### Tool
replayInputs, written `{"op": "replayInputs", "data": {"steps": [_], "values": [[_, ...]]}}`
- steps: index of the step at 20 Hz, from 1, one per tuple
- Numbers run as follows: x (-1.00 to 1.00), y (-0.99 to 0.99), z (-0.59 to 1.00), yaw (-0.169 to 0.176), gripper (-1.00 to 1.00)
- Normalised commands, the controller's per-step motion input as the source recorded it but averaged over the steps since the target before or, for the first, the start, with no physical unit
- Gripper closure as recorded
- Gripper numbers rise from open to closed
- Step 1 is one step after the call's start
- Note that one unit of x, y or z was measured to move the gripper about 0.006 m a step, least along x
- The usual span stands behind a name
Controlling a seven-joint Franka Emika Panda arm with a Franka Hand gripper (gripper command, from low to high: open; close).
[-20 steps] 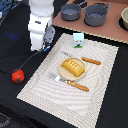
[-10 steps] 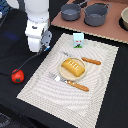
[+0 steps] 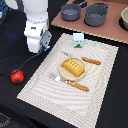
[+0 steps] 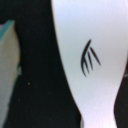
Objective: Interact with the objects in diverse but meaningful ways.
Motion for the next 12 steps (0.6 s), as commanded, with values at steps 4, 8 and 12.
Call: {"op": "replayInputs", "data": {"steps": [4,8,12], "values": [[-0.1,0.0,0.19,0.023,1.0],[-0.03,0.07,1.0,0.0,1.0],[0.4,0.0,1.0,-0.016,1.0]]}}
